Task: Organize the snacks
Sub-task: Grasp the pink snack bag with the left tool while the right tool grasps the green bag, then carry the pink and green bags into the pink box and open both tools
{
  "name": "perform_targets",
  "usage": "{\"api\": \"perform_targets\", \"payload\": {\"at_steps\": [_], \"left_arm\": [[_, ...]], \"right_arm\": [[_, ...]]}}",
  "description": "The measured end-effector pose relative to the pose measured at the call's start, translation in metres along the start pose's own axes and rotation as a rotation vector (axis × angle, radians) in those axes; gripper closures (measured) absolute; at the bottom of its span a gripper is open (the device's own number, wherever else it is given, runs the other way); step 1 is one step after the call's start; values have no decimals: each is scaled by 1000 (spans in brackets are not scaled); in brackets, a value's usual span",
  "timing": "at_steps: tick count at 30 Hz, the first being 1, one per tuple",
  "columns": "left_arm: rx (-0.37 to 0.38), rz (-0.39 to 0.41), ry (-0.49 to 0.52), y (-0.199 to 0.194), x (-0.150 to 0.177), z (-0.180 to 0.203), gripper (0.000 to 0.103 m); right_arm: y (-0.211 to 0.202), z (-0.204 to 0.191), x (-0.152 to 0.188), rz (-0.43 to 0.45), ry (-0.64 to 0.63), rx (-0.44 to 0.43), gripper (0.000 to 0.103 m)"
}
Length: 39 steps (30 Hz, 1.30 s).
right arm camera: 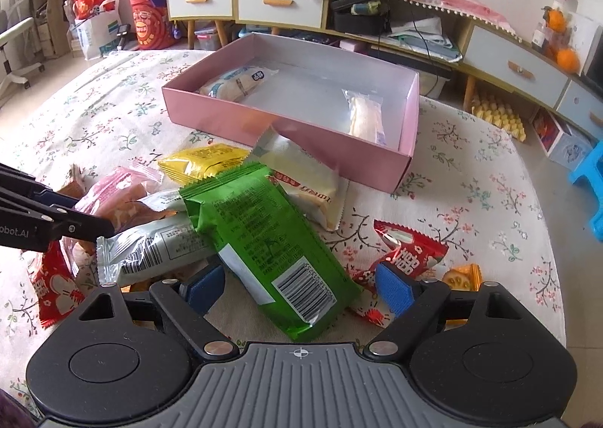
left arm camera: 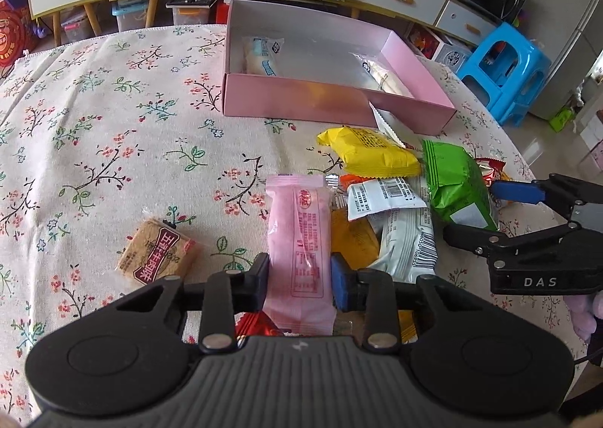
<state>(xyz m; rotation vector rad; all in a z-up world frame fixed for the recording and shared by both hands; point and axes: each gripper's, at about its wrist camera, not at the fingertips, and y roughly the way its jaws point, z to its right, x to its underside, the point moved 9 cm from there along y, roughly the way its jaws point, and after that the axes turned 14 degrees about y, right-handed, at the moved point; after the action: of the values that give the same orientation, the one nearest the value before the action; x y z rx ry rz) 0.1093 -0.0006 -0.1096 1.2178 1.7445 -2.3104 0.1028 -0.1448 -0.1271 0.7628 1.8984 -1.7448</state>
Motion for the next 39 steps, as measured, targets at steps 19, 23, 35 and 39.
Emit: {"api": "perform_targets", "payload": {"at_steps": [19, 23, 35, 39], "left_arm": [[-20, 19, -22, -10, -7, -5, 73], [-27, 31, -27, -13, -11, -7, 73], [-21, 77, -62, -21, -31, -11, 73], [-21, 96, -79, -22, -39, -13, 73]], "right_arm": [[-7, 0, -6, -71, 82, -49, 58], [-9, 2, -7, -103, 148, -75, 59], [-17, 12, -15, -191, 395, -174, 62], [-20, 16, -21, -195, 449, -191, 62]]}}
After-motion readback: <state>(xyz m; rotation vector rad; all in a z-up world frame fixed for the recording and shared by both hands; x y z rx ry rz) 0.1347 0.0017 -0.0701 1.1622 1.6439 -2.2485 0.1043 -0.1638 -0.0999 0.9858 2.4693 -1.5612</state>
